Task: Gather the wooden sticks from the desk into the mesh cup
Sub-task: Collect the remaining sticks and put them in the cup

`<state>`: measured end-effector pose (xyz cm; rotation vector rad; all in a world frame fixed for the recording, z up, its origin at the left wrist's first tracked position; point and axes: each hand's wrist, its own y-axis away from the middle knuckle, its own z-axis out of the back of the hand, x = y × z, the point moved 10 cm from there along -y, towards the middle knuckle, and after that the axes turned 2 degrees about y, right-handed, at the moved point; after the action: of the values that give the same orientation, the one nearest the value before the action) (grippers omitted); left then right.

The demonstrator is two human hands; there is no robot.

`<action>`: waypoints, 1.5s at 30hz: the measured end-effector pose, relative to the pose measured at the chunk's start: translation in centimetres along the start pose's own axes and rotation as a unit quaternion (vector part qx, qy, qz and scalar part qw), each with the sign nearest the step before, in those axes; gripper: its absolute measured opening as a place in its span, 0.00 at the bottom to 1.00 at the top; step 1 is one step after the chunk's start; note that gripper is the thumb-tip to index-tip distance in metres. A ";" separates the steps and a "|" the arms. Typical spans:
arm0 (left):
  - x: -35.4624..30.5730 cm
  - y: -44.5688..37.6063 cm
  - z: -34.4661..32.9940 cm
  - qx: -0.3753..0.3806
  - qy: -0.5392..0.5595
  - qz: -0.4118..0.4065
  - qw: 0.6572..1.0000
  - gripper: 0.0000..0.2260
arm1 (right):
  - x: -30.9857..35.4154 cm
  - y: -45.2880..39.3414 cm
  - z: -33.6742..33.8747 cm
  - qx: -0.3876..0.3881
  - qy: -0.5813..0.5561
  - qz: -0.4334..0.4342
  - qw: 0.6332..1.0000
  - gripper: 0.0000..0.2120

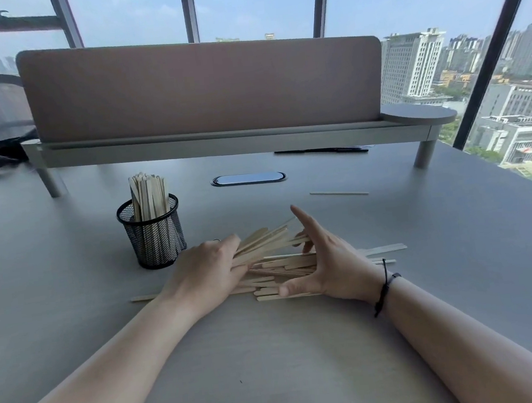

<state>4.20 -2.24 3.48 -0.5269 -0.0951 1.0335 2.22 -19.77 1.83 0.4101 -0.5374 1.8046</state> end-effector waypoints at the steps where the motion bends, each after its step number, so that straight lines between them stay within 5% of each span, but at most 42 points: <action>1: 0.2 0.0 0.1 -0.001 0.007 0.007 1.000 0.14 | 0.0 0.0 0.0 -0.001 0.002 0.001 1.000 0.64; 7: 2.0 0.1 2.0 -0.087 0.141 0.028 0.986 0.16 | 0.4 -0.2 -1.2 0.030 0.134 0.022 0.990 0.64; 11: 2.2 0.2 3.4 -0.139 0.250 0.063 0.956 0.24 | 1.5 -0.2 -1.6 0.006 0.197 0.044 0.979 0.42; 17: 2.3 0.3 1.2 -0.105 0.590 0.146 0.787 0.23 | 1.8 -0.8 -1.7 -0.037 0.182 0.052 0.981 0.32; 28: 1.0 0.9 0.3 -0.118 0.522 0.113 0.837 0.31 | 0.8 -1.3 -2.0 -0.027 0.192 0.009 0.981 0.32; 45: 1.5 1.5 1.4 -0.171 0.543 0.158 0.807 0.21 | 1.5 -1.2 -2.0 -0.032 0.231 0.037 0.972 0.36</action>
<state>3.34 0.15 3.78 -1.4403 0.8722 0.8962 2.91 -17.13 1.12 -0.0819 -0.2841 1.8688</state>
